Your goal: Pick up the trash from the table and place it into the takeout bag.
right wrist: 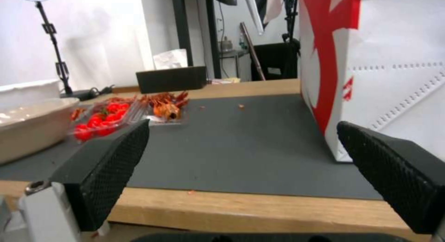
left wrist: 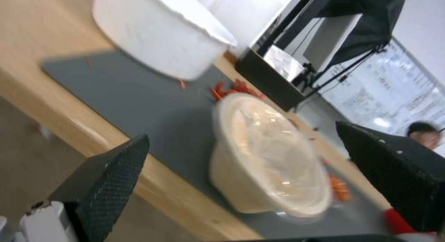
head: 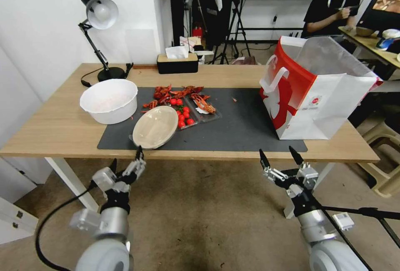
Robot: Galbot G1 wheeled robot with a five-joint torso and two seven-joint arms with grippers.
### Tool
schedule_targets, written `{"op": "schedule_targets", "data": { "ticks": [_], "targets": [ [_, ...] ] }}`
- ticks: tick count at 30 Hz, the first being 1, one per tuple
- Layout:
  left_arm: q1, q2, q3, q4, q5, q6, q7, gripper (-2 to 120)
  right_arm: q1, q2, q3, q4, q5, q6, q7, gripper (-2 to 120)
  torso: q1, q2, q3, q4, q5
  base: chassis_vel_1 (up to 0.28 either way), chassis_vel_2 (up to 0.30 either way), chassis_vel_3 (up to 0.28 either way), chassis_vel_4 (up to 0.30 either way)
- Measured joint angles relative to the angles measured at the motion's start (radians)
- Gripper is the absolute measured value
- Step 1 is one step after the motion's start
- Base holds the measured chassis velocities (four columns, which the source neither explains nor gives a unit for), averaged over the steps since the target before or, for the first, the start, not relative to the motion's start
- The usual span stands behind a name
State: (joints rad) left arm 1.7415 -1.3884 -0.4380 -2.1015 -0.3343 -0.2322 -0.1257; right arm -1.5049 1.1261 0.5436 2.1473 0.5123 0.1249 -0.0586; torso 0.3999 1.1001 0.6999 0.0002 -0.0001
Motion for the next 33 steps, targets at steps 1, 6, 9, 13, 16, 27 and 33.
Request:
{"op": "schedule_targets", "data": {
  "ticks": [1,6,9,13,16,27,33],
  "targets": [
    [-0.002,0.001,0.000,0.000,-0.006,0.001,-0.002,100,-0.018,0.012,0.003,-0.002,-0.008,0.012,-0.005,100,0.000,0.000,0.000,-0.0002,0.0000,0.000,0.000,0.000,0.000],
    [-0.018,0.012,0.003,-0.030,-0.116,0.043,-0.048,100,-0.114,0.070,0.013,-0.023,-0.055,0.070,-0.029,100,0.000,0.000,0.000,-0.0002,0.0001,0.000,0.000,0.000,0.000],
    [-0.056,0.029,-0.010,-0.098,-0.316,0.107,-0.129,100,-0.173,0.103,0.016,-0.042,-0.087,0.101,-0.039,100,0.000,0.000,0.000,-0.0002,0.0001,0.000,0.000,0.000,0.000],
    [-0.111,0.044,-0.042,-0.194,-0.648,0.213,-0.215,100,-0.193,0.106,0.027,-0.059,-0.101,0.113,-0.048,100,0.000,0.000,0.000,-0.0001,0.0001,0.000,0.000,0.000,0.000],
    [-0.141,0.046,-0.058,-0.229,-0.777,0.286,-0.253,100,-0.194,0.102,0.034,-0.060,-0.102,0.113,-0.046,100,0.000,0.000,0.000,-0.0001,0.0001,0.000,0.000,0.000,0.000],
    [-0.173,0.042,-0.084,-0.253,-0.946,0.414,-0.325,100,-0.177,0.084,0.034,-0.073,-0.105,0.095,-0.021,100,0.000,0.000,0.000,-0.0001,0.0002,0.000,0.000,0.000,0.000],
    [-0.184,0.032,-0.079,-0.236,-0.951,0.421,-0.315,100,-0.166,0.077,0.029,-0.073,-0.104,0.089,-0.011,100,0.000,0.000,0.000,-0.0001,0.0001,0.000,0.000,0.000,0.000]
  ]
}}
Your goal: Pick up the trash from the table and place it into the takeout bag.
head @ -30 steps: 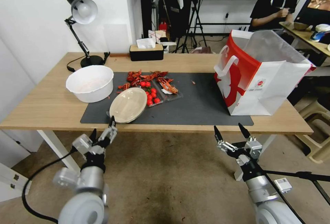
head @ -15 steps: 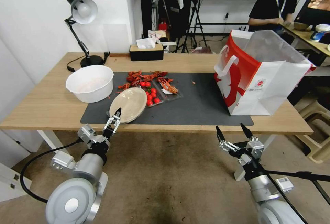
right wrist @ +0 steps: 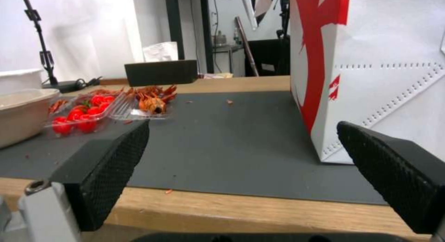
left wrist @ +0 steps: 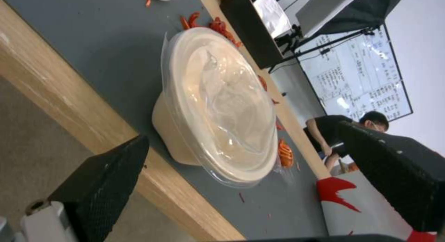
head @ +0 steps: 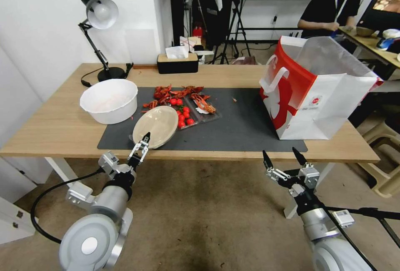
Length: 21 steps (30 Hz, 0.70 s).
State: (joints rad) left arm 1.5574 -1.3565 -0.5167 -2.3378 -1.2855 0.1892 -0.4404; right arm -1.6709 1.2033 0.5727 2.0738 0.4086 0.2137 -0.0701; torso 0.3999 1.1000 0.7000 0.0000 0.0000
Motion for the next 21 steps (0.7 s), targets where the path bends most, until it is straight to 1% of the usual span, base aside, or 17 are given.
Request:
{"op": "schedule_targets", "data": {
  "ticks": [7,11,12,13,15,16,17,19,20,21],
  "targets": [
    [-0.016,-0.002,0.001,0.023,0.001,-0.006,0.009,100,0.005,-0.010,-0.007,-0.001,0.002,-0.003,0.003,100,0.000,0.000,0.000,-0.0001,0.0000,0.000,0.000,0.000,0.000],
    [-0.022,-0.001,0.002,0.032,0.000,-0.009,0.012,97,0.006,-0.013,-0.008,0.000,0.003,-0.005,0.004,100,0.000,0.000,0.000,0.0000,0.0001,0.000,0.000,0.000,0.000],
    [-0.025,-0.001,0.002,0.035,-0.001,-0.010,0.013,89,0.006,-0.013,-0.008,0.000,0.004,-0.005,0.004,100,0.000,0.000,0.000,0.0000,0.0001,0.000,0.000,0.000,0.000],
    [-0.025,-0.001,0.002,0.035,-0.001,-0.010,0.013,89,0.006,-0.013,-0.008,0.000,0.004,-0.005,0.004,100,0.000,0.000,0.000,0.0000,0.0001,0.000,0.000,0.000,0.000],
    [-0.031,0.000,0.003,0.040,-0.003,-0.012,0.013,79,0.005,-0.014,-0.008,0.001,0.004,-0.006,0.004,100,0.000,0.000,0.000,0.0000,0.0000,0.000,0.000,0.000,0.000],
    [-0.035,0.001,0.004,0.043,-0.004,-0.013,0.013,76,0.003,-0.014,-0.008,0.001,0.004,-0.006,0.004,100,0.000,0.000,0.000,0.0000,0.0001,0.000,0.000,0.000,0.000],
    [-0.035,0.001,0.004,0.043,-0.004,-0.013,0.013,76,0.003,-0.014,-0.008,0.001,0.004,-0.006,0.004,100,0.000,0.000,0.000,0.0000,0.0001,0.000,0.000,0.000,0.000],
    [-0.048,0.002,0.008,0.054,-0.013,-0.013,0.013,64,-0.003,-0.014,-0.006,0.004,0.004,-0.006,0.004,100,0.000,0.000,0.000,-0.0001,0.0001,0.000,0.000,0.000,0.000],
    [-0.048,0.002,0.008,0.054,-0.013,-0.013,0.013,64,-0.003,-0.014,-0.006,0.004,0.004,-0.006,0.004,100,0.000,0.000,0.000,-0.0001,0.0001,0.000,0.000,0.000,0.000],
    [-0.057,0.003,0.012,0.064,-0.017,-0.014,0.013,57,-0.007,-0.014,-0.004,0.006,0.004,-0.006,0.004,100,0.000,0.000,0.000,-0.0001,0.0001,0.000,0.000,0.000,0.000]
  ]
}}
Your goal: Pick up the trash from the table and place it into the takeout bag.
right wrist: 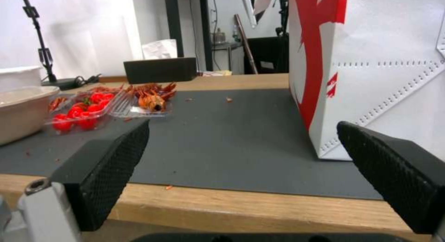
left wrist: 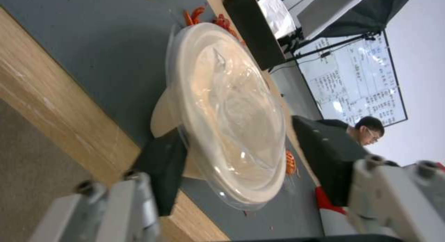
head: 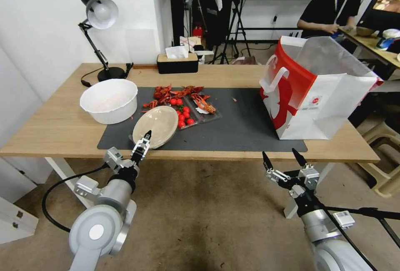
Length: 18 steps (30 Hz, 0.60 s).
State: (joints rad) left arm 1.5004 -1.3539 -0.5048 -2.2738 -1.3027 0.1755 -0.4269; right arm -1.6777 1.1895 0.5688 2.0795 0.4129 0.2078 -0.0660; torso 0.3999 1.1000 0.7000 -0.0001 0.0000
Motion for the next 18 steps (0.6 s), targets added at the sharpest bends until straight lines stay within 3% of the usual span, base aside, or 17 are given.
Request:
{"op": "schedule_targets", "data": {
  "ticks": [11,15,18],
  "targets": [
    [-0.030,0.008,0.002,0.047,-0.031,-0.021,0.012,14,0.001,0.002,0.002,0.006,-0.005,-0.008,0.008,100,0.000,0.000,0.000,0.0000,0.0000,0.000,0.000,0.000,0.000],
    [-0.030,0.009,0.003,0.057,-0.029,-0.032,0.022,1,0.006,0.002,0.002,0.007,-0.006,-0.011,0.009,100,0.000,0.000,0.000,0.0001,-0.0001,0.000,0.000,0.000,0.000],
    [-0.030,0.011,0.002,0.061,-0.029,-0.039,0.027,0,0.009,0.002,0.001,0.006,-0.008,-0.012,0.010,100,0.000,0.000,0.000,0.0000,-0.0001,0.000,0.000,0.000,0.000]
  ]
}}
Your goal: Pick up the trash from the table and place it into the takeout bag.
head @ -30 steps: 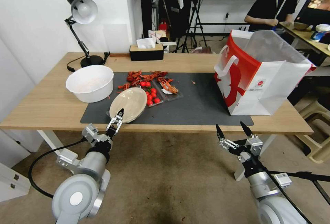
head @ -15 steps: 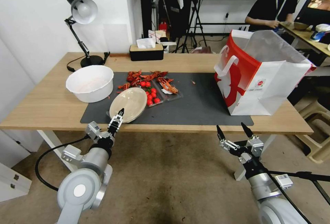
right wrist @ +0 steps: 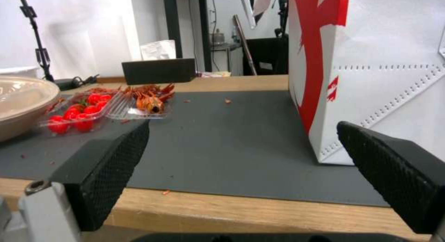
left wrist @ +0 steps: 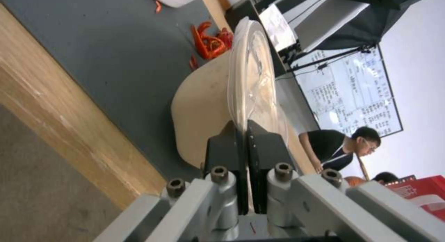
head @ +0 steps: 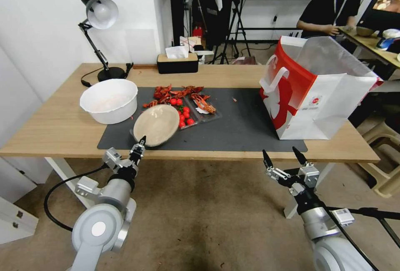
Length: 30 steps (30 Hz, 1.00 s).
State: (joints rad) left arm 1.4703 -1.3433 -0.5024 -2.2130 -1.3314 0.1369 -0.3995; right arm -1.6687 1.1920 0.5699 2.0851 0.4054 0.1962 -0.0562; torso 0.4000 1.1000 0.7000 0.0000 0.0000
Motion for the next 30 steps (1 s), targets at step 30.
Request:
{"op": "schedule_targets", "data": {
  "ticks": [30],
  "targets": [
    [-0.303,0.304,0.096,0.310,0.162,-0.352,0.880,0,-0.047,0.032,-0.007,0.050,-0.061,-0.007,0.009,100,0.000,0.000,0.000,0.0001,-0.0001,0.000,0.000,0.000,0.000]
  ]
}}
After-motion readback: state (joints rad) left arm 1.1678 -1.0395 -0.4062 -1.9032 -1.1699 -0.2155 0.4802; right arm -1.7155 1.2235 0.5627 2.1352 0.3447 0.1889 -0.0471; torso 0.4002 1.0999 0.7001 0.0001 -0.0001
